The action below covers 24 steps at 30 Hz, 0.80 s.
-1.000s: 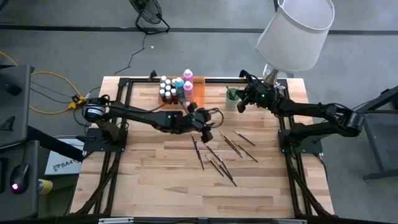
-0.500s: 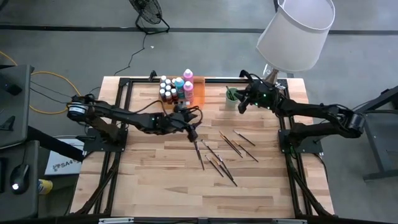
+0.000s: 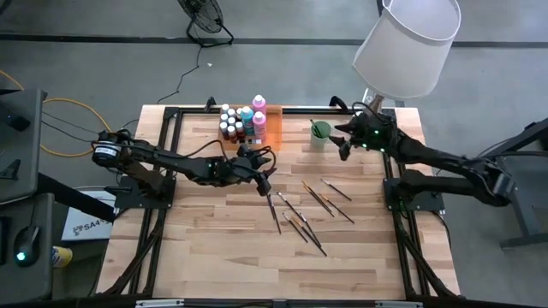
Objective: Pick & Place Paint Supplies
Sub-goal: Put the gold paint brush into the green cup
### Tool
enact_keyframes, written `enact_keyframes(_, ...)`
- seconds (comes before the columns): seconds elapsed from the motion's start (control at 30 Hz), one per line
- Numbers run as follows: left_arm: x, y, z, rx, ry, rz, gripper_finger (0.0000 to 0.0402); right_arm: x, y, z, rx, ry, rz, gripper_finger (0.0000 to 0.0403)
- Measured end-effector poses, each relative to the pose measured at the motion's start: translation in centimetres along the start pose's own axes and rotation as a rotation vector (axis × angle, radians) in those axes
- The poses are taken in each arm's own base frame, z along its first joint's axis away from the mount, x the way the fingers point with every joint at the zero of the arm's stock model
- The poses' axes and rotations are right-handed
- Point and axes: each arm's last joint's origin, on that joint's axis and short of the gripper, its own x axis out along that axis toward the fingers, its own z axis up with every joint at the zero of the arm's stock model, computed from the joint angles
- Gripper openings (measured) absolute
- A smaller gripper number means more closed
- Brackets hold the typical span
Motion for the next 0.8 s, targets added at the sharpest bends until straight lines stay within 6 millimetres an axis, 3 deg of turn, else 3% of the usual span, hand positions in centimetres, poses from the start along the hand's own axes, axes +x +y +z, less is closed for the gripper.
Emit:
enact_keyframes(0.2,0.4,0.8,0.1,-0.116,0.007,0.029,0.0179,-2.8,0.8,-0.2,0.029,0.043,0.122,0.0235)
enact_keyframes(0.53,1.1,3.7,-1.3,-0.454,0.226,0.11,0.0179,-7.1,1.6,0.1,0.009,-0.054,0.253,0.0235)
enact_keyframes(0.8,0.9,3.5,0.0,-0.483,0.352,0.094,0.0179,-8.8,2.0,1.0,0.004,-0.187,0.321,0.0235)
